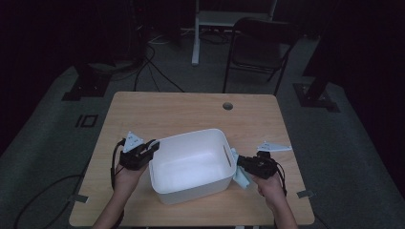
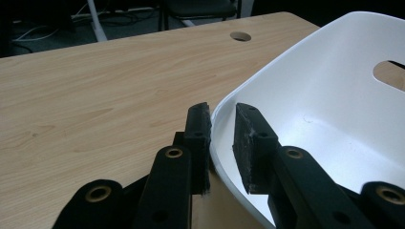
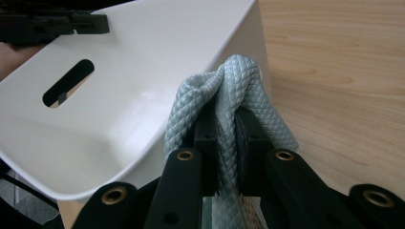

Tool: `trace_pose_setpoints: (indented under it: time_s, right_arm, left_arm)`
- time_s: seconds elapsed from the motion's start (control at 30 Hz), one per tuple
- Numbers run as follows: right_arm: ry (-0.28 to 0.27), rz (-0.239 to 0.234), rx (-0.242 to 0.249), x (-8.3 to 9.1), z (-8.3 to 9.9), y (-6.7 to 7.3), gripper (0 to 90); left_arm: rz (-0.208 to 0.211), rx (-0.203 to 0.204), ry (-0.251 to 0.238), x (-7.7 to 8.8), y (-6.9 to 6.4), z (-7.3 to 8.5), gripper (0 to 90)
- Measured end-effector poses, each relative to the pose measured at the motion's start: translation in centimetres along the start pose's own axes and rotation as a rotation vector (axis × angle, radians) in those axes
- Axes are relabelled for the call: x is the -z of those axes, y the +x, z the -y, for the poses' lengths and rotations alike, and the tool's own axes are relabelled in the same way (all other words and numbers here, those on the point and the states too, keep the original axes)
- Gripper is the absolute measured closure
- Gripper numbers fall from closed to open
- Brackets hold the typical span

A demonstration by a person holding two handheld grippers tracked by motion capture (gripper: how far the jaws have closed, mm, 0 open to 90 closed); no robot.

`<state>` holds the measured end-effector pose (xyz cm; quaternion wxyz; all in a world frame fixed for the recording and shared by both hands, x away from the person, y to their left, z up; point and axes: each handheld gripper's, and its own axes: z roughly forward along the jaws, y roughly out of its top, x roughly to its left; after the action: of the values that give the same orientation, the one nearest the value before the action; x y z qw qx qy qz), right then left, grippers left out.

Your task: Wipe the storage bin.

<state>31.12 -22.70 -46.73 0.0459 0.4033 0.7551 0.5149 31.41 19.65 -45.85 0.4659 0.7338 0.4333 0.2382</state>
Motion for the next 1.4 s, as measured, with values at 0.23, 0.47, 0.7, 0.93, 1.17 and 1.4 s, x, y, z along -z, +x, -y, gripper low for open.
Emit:
trace_pose_setpoints:
  time_s: [0.23,0.47,0.7,0.93,1.17,1.4]
  right_arm:
    - [-0.017,0.006,0.022,0.6,-0.7,0.2,81.8]
    - [0.003,-0.014,0.005,-0.1,-0.6,-0.3,81.9]
    - [0.017,-0.032,0.004,-0.2,-0.3,-0.6,81.8]
    - [-0.025,-0.043,0.009,0.7,-1.1,-0.4,81.7]
    - [-0.003,-0.057,-0.009,-0.1,-0.9,-0.8,81.9]
    - [-0.011,-0.034,0.008,0.1,-1.4,-0.7,81.7]
  left_arm:
    - [0.011,-0.006,0.002,0.0,0.1,0.0,76.2]
    - [0.001,-0.005,0.002,0.0,0.0,0.0,76.2]
    - [0.008,-0.006,0.001,0.0,0.1,0.0,76.3]
    - [0.021,-0.010,0.000,0.0,0.2,0.0,76.2]
    - [0.019,-0.005,-0.002,-0.1,0.1,0.0,76.1]
    - [0.026,-0.013,0.001,-0.1,0.1,0.0,76.1]
